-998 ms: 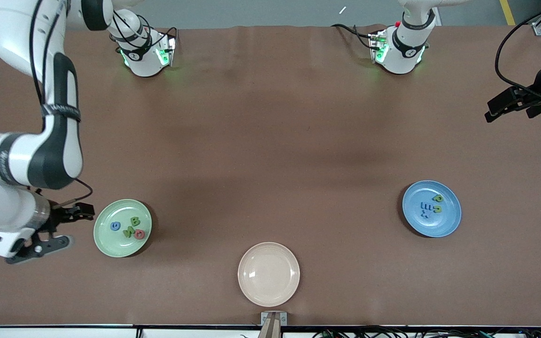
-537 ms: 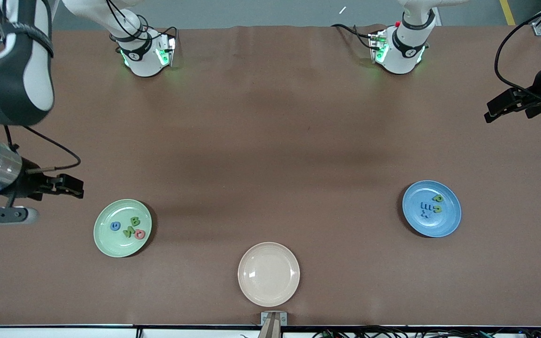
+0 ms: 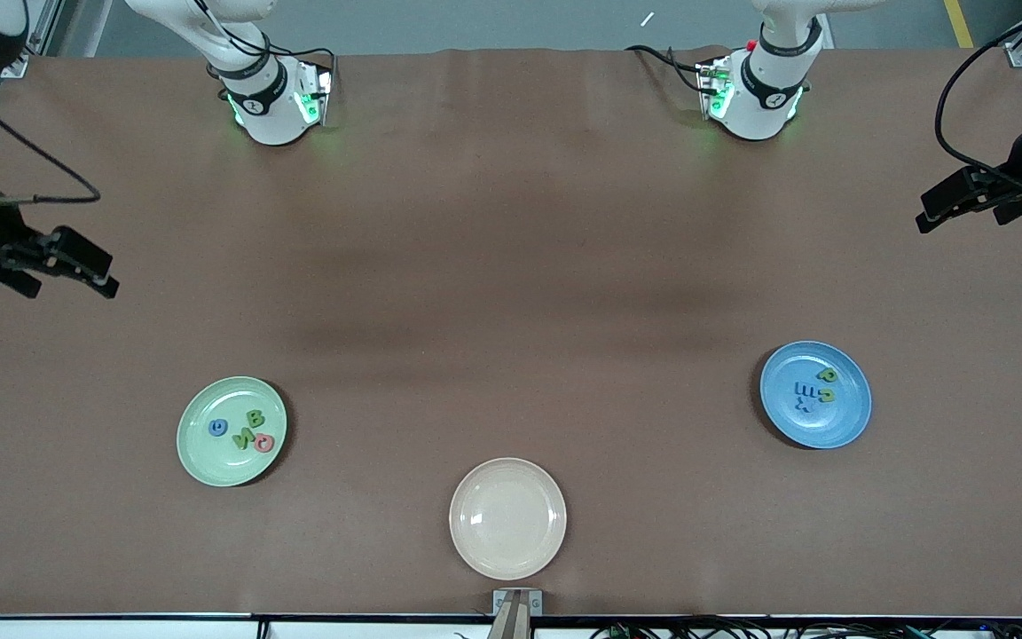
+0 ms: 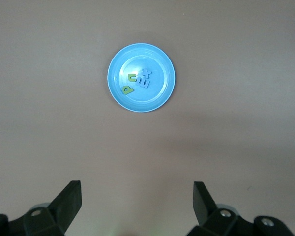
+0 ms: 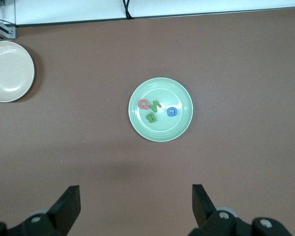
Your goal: Sort upper and lower case letters into plates
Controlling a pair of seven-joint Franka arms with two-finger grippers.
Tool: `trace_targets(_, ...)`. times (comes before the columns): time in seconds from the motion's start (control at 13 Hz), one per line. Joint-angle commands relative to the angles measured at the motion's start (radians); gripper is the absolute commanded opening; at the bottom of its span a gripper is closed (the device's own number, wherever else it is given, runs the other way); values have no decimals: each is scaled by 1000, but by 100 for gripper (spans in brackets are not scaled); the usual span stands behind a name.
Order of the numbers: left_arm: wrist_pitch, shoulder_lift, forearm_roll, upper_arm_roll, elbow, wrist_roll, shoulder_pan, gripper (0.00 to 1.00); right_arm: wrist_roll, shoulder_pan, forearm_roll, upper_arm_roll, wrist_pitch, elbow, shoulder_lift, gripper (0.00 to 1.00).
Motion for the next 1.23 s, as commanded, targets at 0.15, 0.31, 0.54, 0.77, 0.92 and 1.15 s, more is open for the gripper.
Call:
trace_targets(0.15, 8, -5, -5, -6, -3, 10, 7, 100, 4, 36, -14, -36, 44, -93, -87, 100)
trace_targets(0.31, 8, -7, -3, -6, -3, 10, 7, 100, 1, 54, -19, -54, -8, -13, -43, 100)
trace_targets(0.54, 8, -7, -3, -6, -3, 8, 6, 100, -65, 62, -46, -69, -61, 38, -18, 100)
trace_targets(0.77, 8, -7, -5, -6, -3, 8, 6, 100, -68, 48, -32, -72, -64, 88, -13, 100)
trace_targets(0.92, 8, -7, -3, -6, -1, 7, 6, 100, -70, 50, -46, -72, -65, 110, -13, 100)
trace_targets(1.15, 6, -2, -2, -6, 6, -1, 4, 100, -70, 45, -52, -72, -64, 159, 23, 100)
